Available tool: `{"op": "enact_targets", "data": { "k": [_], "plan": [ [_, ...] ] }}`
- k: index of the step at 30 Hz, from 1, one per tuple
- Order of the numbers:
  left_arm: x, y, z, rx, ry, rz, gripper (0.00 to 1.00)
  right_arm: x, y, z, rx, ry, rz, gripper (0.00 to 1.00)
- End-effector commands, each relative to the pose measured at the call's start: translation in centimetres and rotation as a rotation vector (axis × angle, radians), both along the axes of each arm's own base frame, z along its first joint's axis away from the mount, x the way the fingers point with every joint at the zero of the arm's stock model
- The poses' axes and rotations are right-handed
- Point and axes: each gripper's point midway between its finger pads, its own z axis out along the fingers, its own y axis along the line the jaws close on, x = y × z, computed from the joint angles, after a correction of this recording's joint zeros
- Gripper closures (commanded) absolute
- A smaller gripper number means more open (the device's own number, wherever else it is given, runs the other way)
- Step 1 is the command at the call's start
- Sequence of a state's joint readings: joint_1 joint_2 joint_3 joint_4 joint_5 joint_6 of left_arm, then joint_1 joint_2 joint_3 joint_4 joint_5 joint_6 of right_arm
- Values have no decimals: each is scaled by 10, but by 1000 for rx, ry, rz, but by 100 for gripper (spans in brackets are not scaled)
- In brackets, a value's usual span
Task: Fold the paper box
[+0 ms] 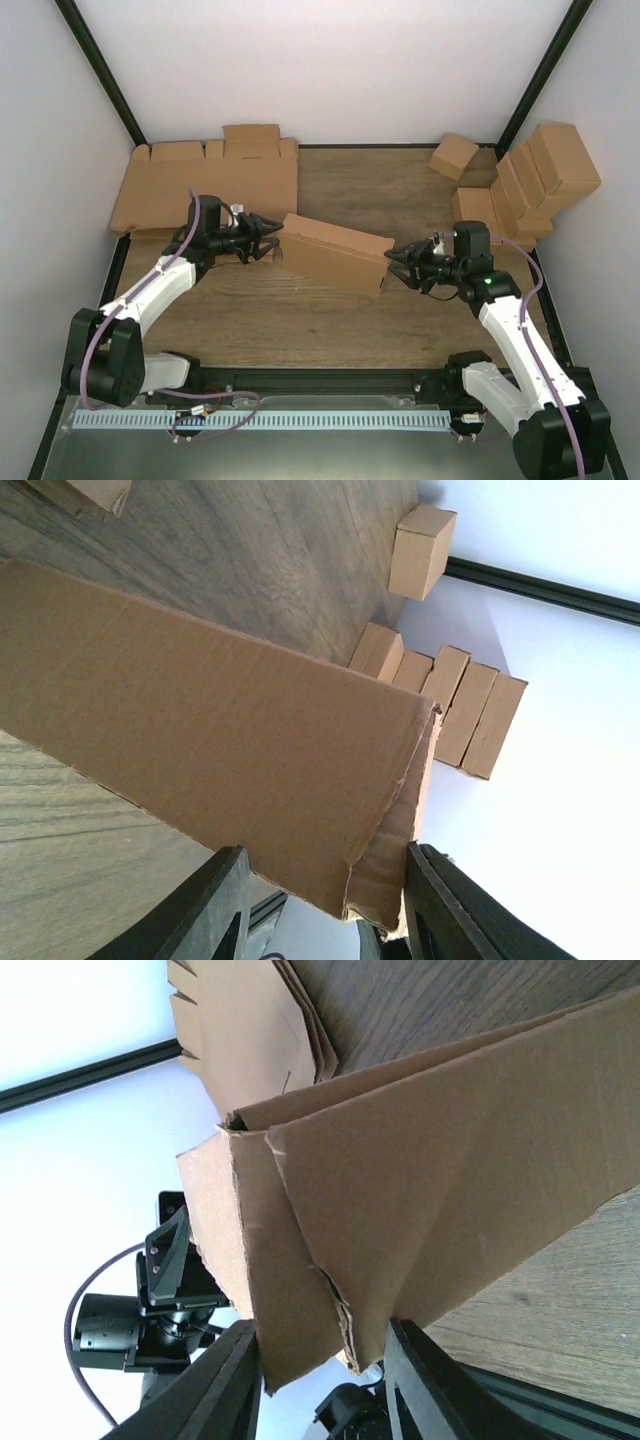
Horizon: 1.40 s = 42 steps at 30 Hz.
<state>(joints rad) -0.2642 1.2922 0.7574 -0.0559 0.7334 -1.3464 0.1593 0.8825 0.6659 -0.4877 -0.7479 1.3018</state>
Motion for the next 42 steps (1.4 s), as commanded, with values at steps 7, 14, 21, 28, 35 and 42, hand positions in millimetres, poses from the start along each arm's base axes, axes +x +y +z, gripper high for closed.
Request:
{"op": "enact_targets", "data": {
  "k": [7, 14, 21, 28, 35, 42],
  "plan": [
    [-8, 3, -37, 40, 92, 6, 63, -15, -13, -63, -70, 158, -56, 86],
    [-8, 4, -41, 57, 95, 9, 68, -14, -15, -64, -110, 155, -43, 92],
    [-1, 7, -25, 92, 36, 9, 61, 2, -23, -29, -216, 13, -23, 61],
    [13, 11, 14, 198, -158, -35, 12, 16, -30, 11, -339, -239, 35, 35],
    [14, 1, 7, 350, -346, -293, 25, 23, -12, 16, -373, -458, 245, 33],
    [5, -12, -18, 353, -328, -402, 38, 27, -10, 0, -384, -442, 286, 35]
  ]
}}
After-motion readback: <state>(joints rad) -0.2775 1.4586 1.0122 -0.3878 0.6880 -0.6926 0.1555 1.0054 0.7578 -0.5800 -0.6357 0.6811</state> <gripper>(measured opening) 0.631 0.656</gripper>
